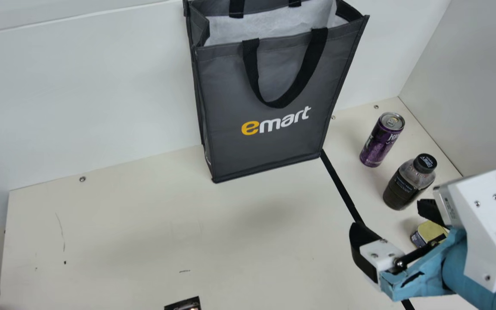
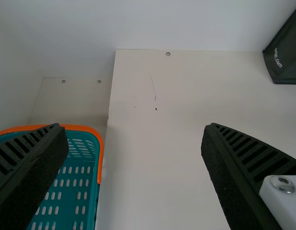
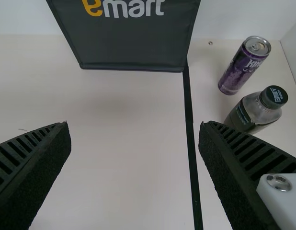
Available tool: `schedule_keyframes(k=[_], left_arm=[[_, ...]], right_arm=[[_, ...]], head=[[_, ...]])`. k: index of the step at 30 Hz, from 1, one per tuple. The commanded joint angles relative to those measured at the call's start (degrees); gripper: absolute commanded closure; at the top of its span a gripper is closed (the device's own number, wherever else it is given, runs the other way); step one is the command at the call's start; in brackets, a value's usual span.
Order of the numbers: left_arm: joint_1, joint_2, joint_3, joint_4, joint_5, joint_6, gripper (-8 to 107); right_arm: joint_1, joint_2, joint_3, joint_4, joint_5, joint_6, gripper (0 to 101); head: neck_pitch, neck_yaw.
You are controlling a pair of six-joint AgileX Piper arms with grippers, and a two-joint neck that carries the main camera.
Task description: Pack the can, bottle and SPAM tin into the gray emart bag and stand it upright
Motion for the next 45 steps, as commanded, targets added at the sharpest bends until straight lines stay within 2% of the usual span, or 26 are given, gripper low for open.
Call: schedule_keyframes(k=[1, 19, 31, 45], left_arm=[[0.0, 0.0, 0.0, 0.0, 0.0, 0.0, 9], [0.0, 0.0, 0.0, 0.0, 0.0, 0.0, 9], [0.0, 0.0, 0.0, 0.0, 0.0, 0.0, 9], [0.0, 0.0, 0.0, 0.0, 0.0, 0.0, 9]], right_arm=[[0.13, 0.39, -0.18, 0.17, -0.19, 0.06, 6], [1.83, 7.27, -5.22, -0.42, -2.72, -0.28, 6], [2.24, 13.18, -11.19, -0.98, -3.53, -2.87, 6], [-0.27, 20.53, -19.76, 1.53, -4.08, -9.75, 6]], head=[[-1.3, -0.05], [-1.3, -0.05], [-1.3, -0.05], [-1.3, -0.05]])
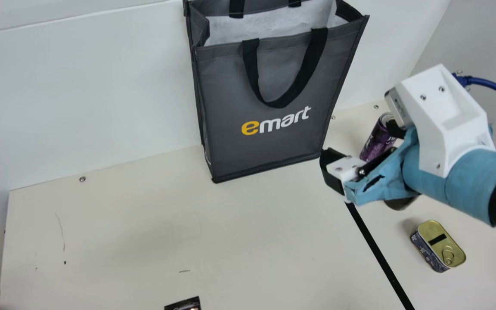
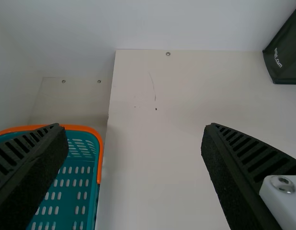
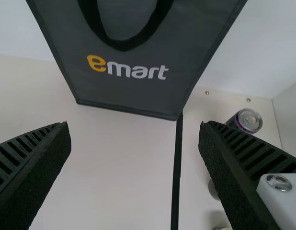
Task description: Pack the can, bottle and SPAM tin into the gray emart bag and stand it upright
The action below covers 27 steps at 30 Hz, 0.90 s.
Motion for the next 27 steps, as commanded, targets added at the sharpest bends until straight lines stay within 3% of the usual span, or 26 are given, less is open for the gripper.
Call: schedule_keyframes(k=[1, 27], left_arm=[[0.0, 0.0, 0.0, 0.0, 0.0, 0.0, 9], [0.0, 0.0, 0.0, 0.0, 0.0, 0.0, 9]], right_arm=[[-0.4, 1.17, -1.45, 0.67, 0.0, -1.4, 6], [-4.98, 16.33, -24.74, 7.28, 4.64, -16.97, 6]], head=[[-1.3, -0.14], [-1.3, -0.14]])
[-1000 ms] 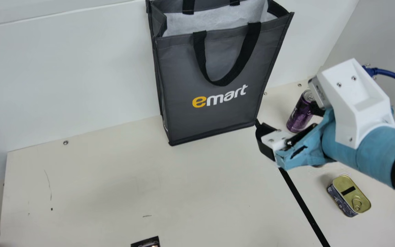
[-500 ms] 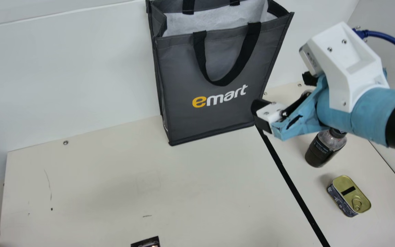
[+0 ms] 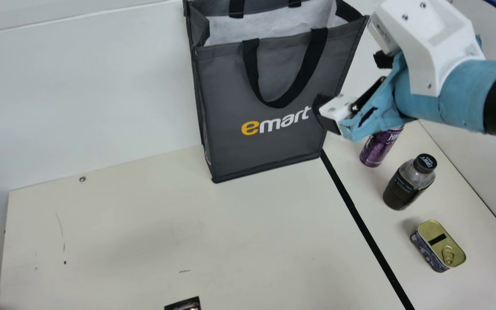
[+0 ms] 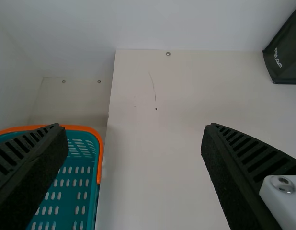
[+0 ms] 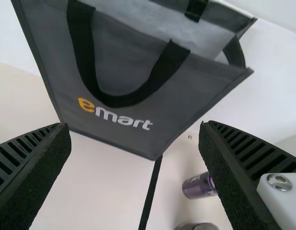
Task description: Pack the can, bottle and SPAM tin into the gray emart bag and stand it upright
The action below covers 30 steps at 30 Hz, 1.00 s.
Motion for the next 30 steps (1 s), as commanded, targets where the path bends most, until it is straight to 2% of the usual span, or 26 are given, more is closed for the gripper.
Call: schedule_keyframes(k=[1, 15, 30], left_arm=[[0.0, 0.0, 0.0, 0.0, 0.0, 0.0, 9], [0.0, 0.0, 0.0, 0.0, 0.0, 0.0, 9], [0.0, 0.0, 0.0, 0.0, 0.0, 0.0, 9]], right_arm=[[-0.03, 1.17, -2.06, 0.29, -0.11, -0.83, 6], [0.1, 8.34, -9.72, 2.07, -0.11, -7.83, 6], [-0.36, 15.41, -16.32, 7.31, -0.11, -17.11, 6]], head=[[-1.3, -0.05], [-1.3, -0.05], [-1.3, -0.05]])
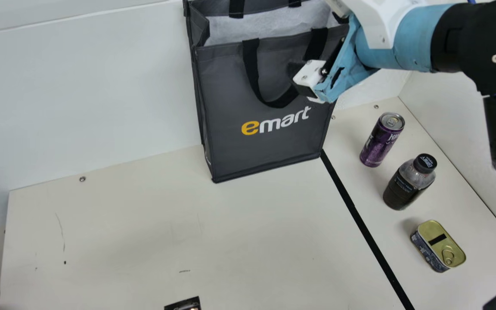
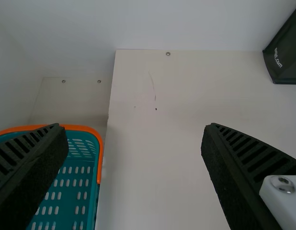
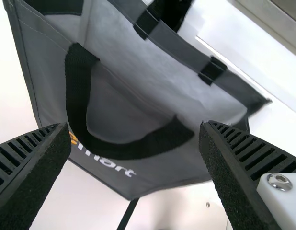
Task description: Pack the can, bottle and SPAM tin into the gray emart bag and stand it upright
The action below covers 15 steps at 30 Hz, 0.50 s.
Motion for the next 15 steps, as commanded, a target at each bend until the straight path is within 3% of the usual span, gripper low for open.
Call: schedule_keyframes(k=[1, 15], left_arm=[[0.0, 0.0, 0.0, 0.0, 0.0, 0.0, 9], [0.0, 0.0, 0.0, 0.0, 0.0, 0.0, 9]], right_arm=[[-0.08, 0.88, -0.77, 0.85, 0.02, -1.5, 6], [-0.08, 6.67, -4.85, 5.45, 0.02, -10.64, 6]], head=[[-1.3, -0.14], [-1.3, -0.14]])
